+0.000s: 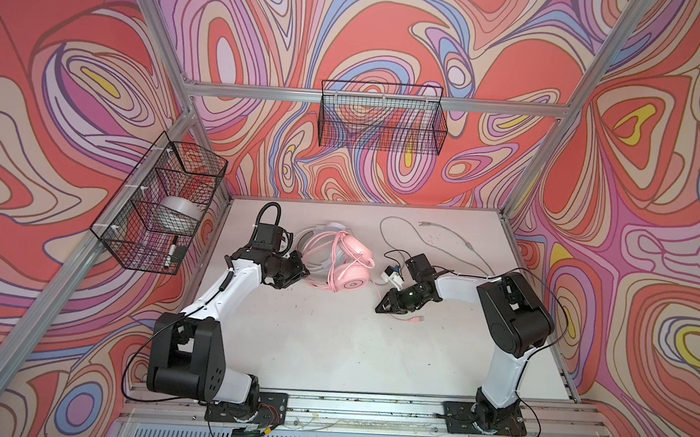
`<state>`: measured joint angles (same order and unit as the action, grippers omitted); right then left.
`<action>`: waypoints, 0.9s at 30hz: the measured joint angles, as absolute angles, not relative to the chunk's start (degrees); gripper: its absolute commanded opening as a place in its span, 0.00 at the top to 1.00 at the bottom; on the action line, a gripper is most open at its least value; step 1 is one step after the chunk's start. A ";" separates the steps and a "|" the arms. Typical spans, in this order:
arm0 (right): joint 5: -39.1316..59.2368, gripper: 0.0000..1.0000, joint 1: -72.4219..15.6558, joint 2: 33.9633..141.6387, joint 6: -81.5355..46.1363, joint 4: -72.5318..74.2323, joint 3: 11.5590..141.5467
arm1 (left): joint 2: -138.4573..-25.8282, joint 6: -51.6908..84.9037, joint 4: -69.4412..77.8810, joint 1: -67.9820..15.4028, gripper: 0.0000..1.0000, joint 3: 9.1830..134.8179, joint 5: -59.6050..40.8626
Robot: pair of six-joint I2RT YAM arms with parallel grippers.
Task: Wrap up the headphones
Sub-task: 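Lower the open right gripper onto the pink cable and close on it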
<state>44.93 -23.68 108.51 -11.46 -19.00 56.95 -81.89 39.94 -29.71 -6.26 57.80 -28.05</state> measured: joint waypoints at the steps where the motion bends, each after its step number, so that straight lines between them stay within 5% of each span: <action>1: 44.69 0.74 -23.68 108.38 -11.46 -19.09 56.86 | -81.69 40.14 -29.65 -6.24 1.00 57.67 -28.05; 27: 43.48 0.61 -23.68 105.45 -10.15 -19.90 54.37 | -80.97 42.33 -28.45 -4.51 1.00 56.73 -28.29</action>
<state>43.48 -23.68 105.45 -10.15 -19.90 54.37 -80.97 42.33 -28.45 -4.51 56.73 -28.29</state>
